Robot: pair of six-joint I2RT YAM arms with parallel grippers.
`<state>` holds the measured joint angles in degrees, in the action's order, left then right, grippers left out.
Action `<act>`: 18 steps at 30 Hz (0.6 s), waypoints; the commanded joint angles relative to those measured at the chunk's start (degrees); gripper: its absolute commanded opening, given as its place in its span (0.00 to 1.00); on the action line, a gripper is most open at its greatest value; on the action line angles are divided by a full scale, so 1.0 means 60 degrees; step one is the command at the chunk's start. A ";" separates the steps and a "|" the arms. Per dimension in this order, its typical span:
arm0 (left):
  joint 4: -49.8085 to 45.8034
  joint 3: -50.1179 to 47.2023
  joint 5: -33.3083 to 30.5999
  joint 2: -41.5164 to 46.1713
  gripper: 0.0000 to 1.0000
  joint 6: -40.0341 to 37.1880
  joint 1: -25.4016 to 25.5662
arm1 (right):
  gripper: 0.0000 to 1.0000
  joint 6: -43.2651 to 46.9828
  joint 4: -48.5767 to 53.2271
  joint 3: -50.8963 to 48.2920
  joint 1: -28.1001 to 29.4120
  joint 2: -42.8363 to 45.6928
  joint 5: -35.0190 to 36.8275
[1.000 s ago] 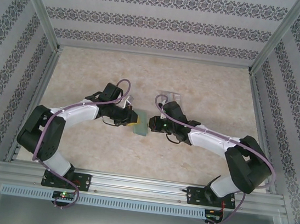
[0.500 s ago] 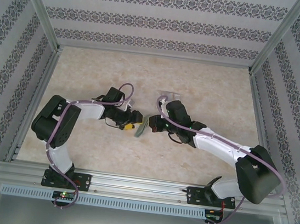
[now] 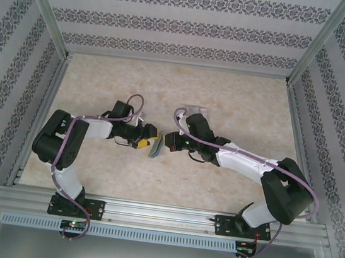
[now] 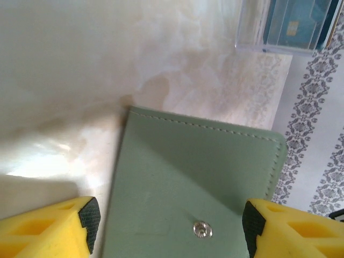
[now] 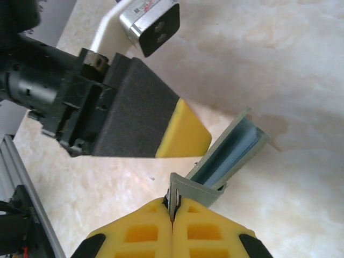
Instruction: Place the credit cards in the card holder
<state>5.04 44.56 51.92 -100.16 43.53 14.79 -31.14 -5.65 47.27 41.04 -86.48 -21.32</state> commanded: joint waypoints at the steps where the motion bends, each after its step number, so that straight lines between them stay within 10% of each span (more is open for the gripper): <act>1: 0.0043 -0.0224 -0.0185 0.0089 0.72 0.0189 -0.0494 | 0.02 0.0048 -0.0138 0.0573 0.0122 0.0107 -0.0427; 18: -0.1738 -0.0059 -0.1151 0.0566 0.70 -0.0882 -0.0608 | 0.01 0.0223 -0.0240 0.0093 -0.0001 -0.0120 -0.0090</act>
<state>-1.63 44.29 47.86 -96.88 41.06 11.88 -30.85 -6.72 49.54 41.36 -89.36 -23.22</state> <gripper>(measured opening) 0.703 0.041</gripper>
